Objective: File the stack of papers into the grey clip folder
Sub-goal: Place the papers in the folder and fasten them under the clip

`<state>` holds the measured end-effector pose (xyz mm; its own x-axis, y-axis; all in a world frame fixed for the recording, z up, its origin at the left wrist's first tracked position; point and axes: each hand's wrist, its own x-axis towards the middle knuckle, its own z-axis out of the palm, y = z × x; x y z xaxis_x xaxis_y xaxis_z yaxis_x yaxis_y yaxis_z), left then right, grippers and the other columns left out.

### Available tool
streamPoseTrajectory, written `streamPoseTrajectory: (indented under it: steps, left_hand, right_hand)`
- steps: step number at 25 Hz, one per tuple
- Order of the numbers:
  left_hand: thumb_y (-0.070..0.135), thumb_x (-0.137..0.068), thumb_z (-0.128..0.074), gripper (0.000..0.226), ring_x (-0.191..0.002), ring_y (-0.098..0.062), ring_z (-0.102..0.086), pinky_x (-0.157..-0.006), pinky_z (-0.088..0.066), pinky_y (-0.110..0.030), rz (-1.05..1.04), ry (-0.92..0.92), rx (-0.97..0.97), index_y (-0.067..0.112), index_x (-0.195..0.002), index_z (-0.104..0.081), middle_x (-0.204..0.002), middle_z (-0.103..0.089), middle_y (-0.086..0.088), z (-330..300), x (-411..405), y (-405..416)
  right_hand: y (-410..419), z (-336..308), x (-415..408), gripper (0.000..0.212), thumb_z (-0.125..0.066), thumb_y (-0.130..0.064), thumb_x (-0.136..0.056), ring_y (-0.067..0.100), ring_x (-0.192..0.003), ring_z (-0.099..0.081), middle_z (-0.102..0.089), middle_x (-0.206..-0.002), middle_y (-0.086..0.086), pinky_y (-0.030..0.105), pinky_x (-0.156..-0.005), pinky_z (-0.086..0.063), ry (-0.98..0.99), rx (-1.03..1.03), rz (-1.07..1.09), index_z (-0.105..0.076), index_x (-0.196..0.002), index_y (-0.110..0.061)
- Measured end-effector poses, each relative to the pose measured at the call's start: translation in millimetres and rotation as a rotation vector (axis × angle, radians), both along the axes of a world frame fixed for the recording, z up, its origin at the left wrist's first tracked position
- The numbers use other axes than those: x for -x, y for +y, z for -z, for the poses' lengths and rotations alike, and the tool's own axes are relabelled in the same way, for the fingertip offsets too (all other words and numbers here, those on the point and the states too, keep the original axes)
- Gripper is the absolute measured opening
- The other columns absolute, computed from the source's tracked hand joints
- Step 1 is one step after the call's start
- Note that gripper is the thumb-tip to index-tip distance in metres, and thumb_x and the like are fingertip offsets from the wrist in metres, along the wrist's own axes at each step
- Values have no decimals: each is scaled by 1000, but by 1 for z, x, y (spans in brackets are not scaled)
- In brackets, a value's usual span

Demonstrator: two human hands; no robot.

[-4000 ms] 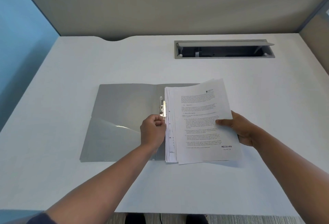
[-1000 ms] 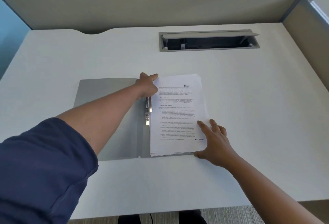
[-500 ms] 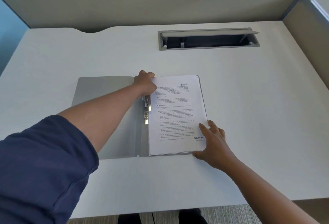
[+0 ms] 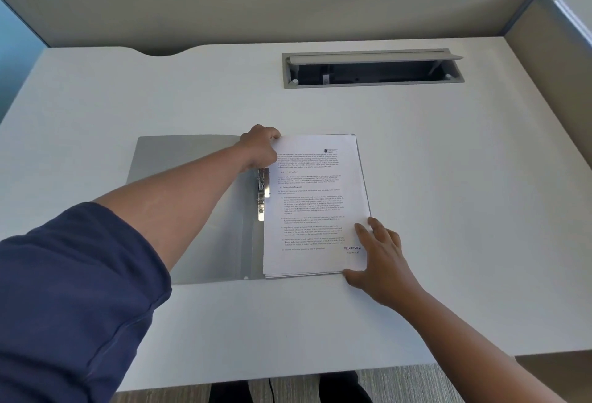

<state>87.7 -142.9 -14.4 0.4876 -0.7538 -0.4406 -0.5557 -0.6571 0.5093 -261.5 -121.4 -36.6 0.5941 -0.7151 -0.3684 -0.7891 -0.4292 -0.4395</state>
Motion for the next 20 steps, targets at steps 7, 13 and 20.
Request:
streamPoseTrajectory:
  steps: [7,13,20]
  left_hand:
    - [10,-90,-67,71,-109,-26,-56,-81,-52,-31,-106,128,6,23,-154,-40,-152,-29,-9,-1,-3,0]
    - [5,-88,-65,18,-76,-23,-48,-65,-40,-28,-375,199,85,13,-84,-50,-89,-49,-8,1,-6,-2]
    - [14,-87,-71,40,-106,-28,-54,-63,-42,-27,-398,92,-43,3,-122,-52,-127,-52,-15,2,4,-5]
  right_hand:
    - [0,0,-2,108,-79,-38,-76,23,-149,-6,-4,-169,0,41,-118,-31,-17,-35,16,-15,-161,-22]
    - [-2,2,-4,115,-84,-42,-74,24,-147,-9,-10,-168,-1,39,-116,-29,-21,-23,27,-13,-161,-21]
    - [-5,4,-4,115,-86,-44,-74,25,-146,-11,-12,-166,-1,39,-116,-29,-4,-16,20,-15,-161,-20]
